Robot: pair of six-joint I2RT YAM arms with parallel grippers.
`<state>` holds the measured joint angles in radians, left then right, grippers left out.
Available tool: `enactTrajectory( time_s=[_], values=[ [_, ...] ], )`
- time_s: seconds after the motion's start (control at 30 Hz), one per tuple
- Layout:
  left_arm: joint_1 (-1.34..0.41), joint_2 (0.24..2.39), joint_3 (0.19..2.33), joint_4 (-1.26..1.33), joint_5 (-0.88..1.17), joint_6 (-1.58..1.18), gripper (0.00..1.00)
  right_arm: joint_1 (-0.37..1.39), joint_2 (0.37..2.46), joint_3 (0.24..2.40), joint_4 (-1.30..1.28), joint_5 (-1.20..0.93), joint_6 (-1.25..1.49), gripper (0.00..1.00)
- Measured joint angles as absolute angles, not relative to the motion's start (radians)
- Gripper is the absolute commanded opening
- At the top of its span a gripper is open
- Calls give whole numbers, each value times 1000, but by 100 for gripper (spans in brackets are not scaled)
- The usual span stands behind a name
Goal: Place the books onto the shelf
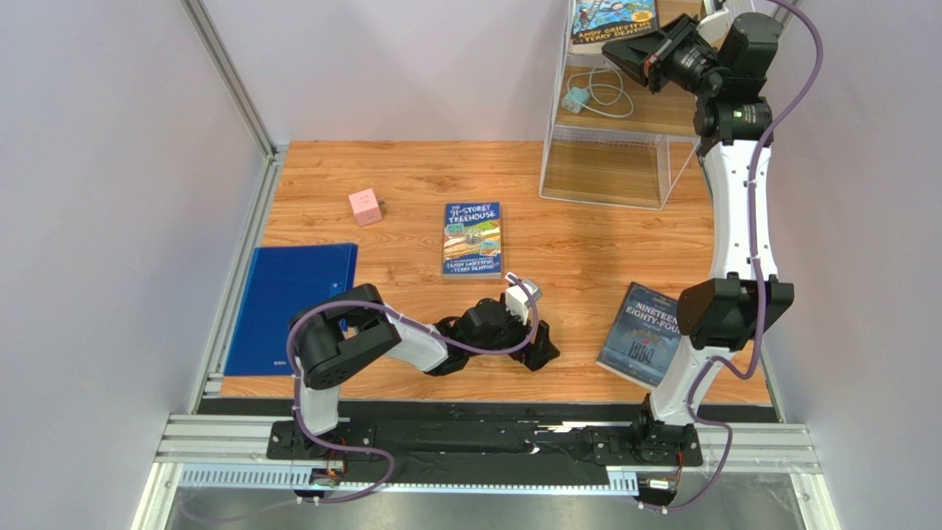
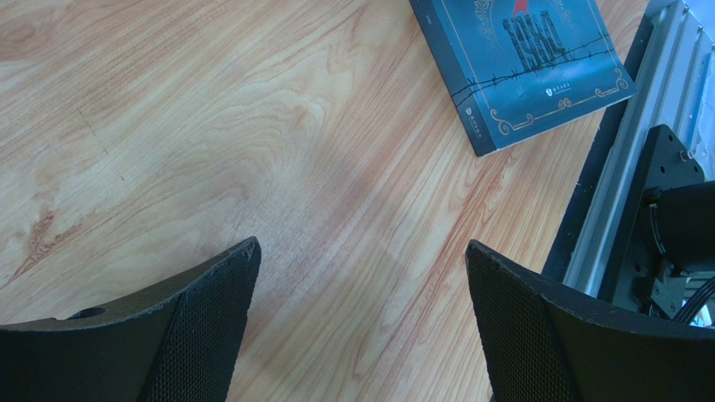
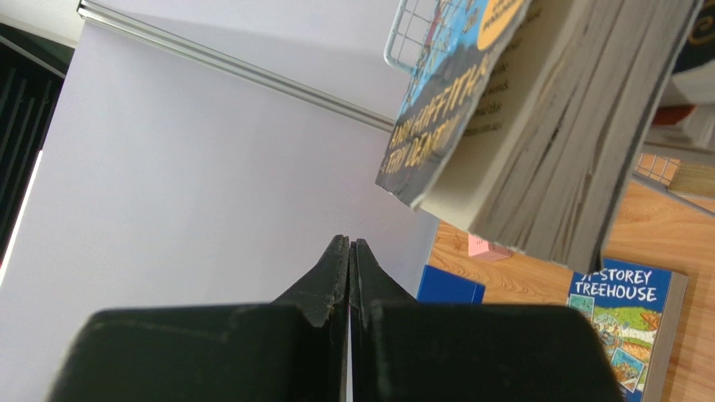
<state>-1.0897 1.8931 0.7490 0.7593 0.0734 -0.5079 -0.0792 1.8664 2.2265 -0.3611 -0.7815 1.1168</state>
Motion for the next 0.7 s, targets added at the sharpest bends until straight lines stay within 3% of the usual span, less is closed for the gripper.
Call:
enactTrajectory(
  time_s=[0.7],
  values=[
    [-1090, 1895, 749, 760, 73, -507, 96, -70, 2060, 2422, -338, -747, 1158, 0]
  ],
)
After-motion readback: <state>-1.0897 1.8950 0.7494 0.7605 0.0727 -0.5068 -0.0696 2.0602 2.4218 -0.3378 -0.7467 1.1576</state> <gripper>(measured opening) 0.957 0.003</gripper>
